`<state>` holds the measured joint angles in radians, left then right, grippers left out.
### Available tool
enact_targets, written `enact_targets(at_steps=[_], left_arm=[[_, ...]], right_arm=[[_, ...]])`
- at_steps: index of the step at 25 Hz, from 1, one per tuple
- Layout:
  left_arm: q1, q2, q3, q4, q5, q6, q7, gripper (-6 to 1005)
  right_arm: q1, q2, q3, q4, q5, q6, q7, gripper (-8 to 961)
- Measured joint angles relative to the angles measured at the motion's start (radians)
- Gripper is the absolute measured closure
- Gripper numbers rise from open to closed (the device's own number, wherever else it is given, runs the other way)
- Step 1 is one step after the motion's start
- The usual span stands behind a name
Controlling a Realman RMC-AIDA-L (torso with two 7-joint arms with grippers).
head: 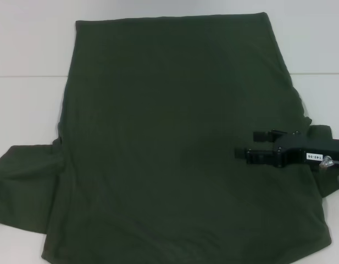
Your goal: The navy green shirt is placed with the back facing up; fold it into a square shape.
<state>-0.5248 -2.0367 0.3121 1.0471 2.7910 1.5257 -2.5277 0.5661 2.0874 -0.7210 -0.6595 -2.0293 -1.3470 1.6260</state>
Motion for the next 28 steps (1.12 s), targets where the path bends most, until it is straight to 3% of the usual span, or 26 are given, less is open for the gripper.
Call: enact_targets(at_steps=[5,13,19,28], left_arm=[[-0.009,0.000,0.003,0.000,-0.014,-0.001,0.003,984],[-0.095,0.051,0.038,0.019,0.065,0.094,-0.019,984],[-0.095,0.053,0.132,0.059,0.067,0.114,-0.067,984],[-0.092,0.062,0.148,0.090,0.069,0.113,-0.094,982]], right_arm=[[0.005,-0.001,0.000,-0.001,0.000,-0.001,0.000,6],[0.009,-0.002,0.000,-0.005,0.001,-0.006,0.000,7],[0.010,-0.003,-0.004,-0.001,0.000,-0.003,0.000,7],[0.008,-0.003,-0.001,0.000,-0.001,-0.004,0.000,7]])
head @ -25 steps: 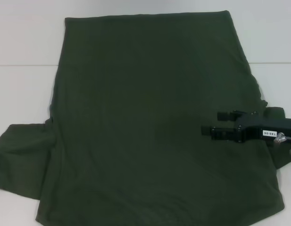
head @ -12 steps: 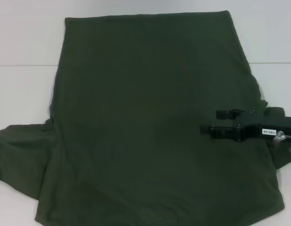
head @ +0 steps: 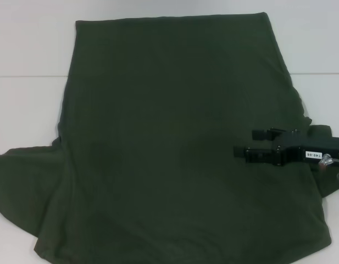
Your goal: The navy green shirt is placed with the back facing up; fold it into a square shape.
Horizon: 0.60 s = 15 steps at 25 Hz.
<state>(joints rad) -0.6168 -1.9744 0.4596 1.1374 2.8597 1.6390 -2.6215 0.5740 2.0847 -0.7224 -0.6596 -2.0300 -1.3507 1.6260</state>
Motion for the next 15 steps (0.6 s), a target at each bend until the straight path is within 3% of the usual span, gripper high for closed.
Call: enact_targets(at_steps=[6,15], left_arm=[[-0.025,0.005,0.013,0.011,-0.006,0.064,-0.004,981],[-0.137,-0.005,0.012,0.002,-0.104,0.243,-0.037,978]], right_arm=[[0.000,0.000,-0.004,0.000,0.000,-0.002,0.000,6],[0.000,0.002,-0.007,0.000,0.000,-0.002,0.000,6]])
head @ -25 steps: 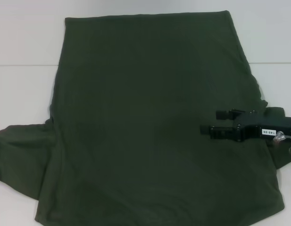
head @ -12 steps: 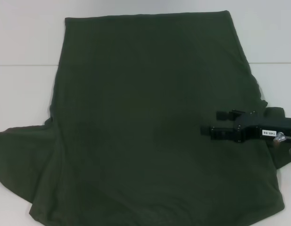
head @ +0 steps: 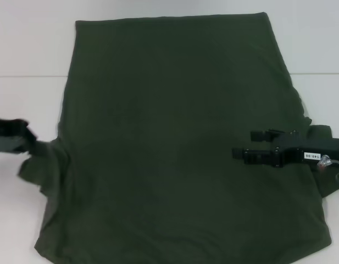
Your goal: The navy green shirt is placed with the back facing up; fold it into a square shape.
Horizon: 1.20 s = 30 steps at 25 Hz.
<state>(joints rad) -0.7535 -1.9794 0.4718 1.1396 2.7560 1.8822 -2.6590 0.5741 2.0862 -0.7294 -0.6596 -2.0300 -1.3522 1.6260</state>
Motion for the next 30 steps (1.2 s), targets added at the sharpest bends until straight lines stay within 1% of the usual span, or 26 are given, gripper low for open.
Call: enact_targets(at_steps=[3,6,8,13,15,17,18,19,21,23,24,25,27,29,30], left_arm=[[-0.042,-0.017,0.001,-0.017,-0.007,-0.008,-0.019,977],[-0.075,-0.031,0.012,-0.067,-0.008,-0.046,-0.026,976],[-0.090,-0.038,0.038,-0.111,-0.008,-0.089,-0.033,976],[-0.108,-0.047,0.108,-0.214,-0.008,-0.207,-0.050,970],[-0.110,-0.049,0.137,-0.233,-0.009,-0.235,-0.051,937],[-0.110,-0.057,0.171,-0.234,-0.012,-0.252,-0.041,903],[-0.110,-0.057,0.171,-0.234,-0.012,-0.252,-0.041,887],[-0.108,-0.084,0.195,-0.210,-0.048,-0.267,0.028,870],[-0.101,-0.109,0.198,-0.185,-0.088,-0.270,0.098,790],[-0.078,-0.139,0.197,-0.130,-0.137,-0.267,0.176,709],[-0.070,-0.144,0.196,-0.115,-0.145,-0.266,0.187,669],[-0.046,-0.148,0.193,-0.079,-0.152,-0.266,0.184,647],[-0.015,-0.139,0.190,-0.051,-0.157,-0.259,0.136,604],[0.019,-0.118,0.186,-0.042,-0.170,-0.245,0.081,560],[0.035,-0.112,0.183,-0.041,-0.179,-0.240,0.068,539]], right_arm=[[0.001,0.000,-0.001,0.000,-0.001,-0.001,0.000,7],[0.001,0.000,-0.001,0.000,-0.001,-0.001,0.000,6],[0.001,0.000,-0.001,0.000,0.001,-0.001,0.000,6],[0.001,0.000,-0.001,0.000,-0.001,-0.001,0.001,6],[0.001,0.000,-0.001,0.000,-0.002,-0.001,0.007,6],[0.000,0.000,0.000,0.000,-0.002,0.002,0.011,7],[-0.001,0.000,0.000,0.000,-0.002,0.004,0.011,7],[-0.002,0.000,0.001,0.000,-0.002,0.007,0.011,7],[-0.003,0.000,0.004,0.000,-0.002,0.009,0.011,7],[-0.003,0.000,0.007,0.000,-0.003,0.010,0.012,7],[-0.003,0.000,0.007,0.000,-0.002,0.009,0.012,7],[-0.003,0.000,0.007,0.000,-0.003,0.010,0.012,7],[-0.002,0.000,0.007,0.000,-0.003,0.010,0.019,7],[0.000,-0.002,0.006,-0.002,-0.003,0.009,0.034,7],[0.001,-0.003,0.005,-0.003,-0.004,0.008,0.045,7]])
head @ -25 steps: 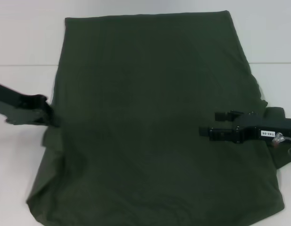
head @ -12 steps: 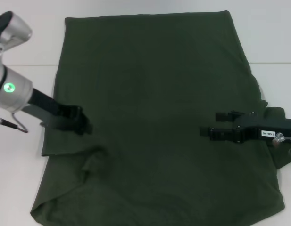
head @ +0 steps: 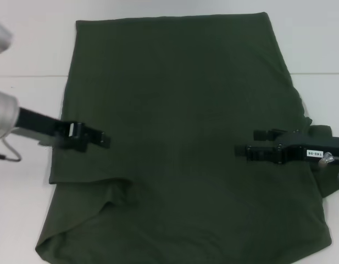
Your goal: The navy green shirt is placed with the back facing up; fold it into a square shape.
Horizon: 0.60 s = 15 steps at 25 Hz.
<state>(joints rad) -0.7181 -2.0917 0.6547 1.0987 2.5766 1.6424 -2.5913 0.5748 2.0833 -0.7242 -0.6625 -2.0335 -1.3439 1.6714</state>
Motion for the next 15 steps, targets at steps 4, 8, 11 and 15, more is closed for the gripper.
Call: enact_targets(at_steps=[4,8,11,15], left_arm=[[0.095,-0.008,-0.035,0.022,-0.105,-0.012,0.107,452],[0.213,-0.057,-0.073,0.017,-0.307,-0.010,0.467,317],[0.276,-0.079,-0.073,-0.016,-0.425,-0.023,0.654,242],[0.286,-0.074,-0.105,-0.088,-0.469,-0.030,0.714,245]], right_arm=[[0.000,-0.009,0.008,-0.008,0.004,-0.006,0.069,6],[0.002,-0.033,0.026,-0.017,0.006,-0.013,0.169,6],[0.005,-0.075,0.022,-0.044,-0.037,-0.011,0.357,6],[0.019,-0.170,0.024,-0.086,-0.190,-0.043,0.691,6]])
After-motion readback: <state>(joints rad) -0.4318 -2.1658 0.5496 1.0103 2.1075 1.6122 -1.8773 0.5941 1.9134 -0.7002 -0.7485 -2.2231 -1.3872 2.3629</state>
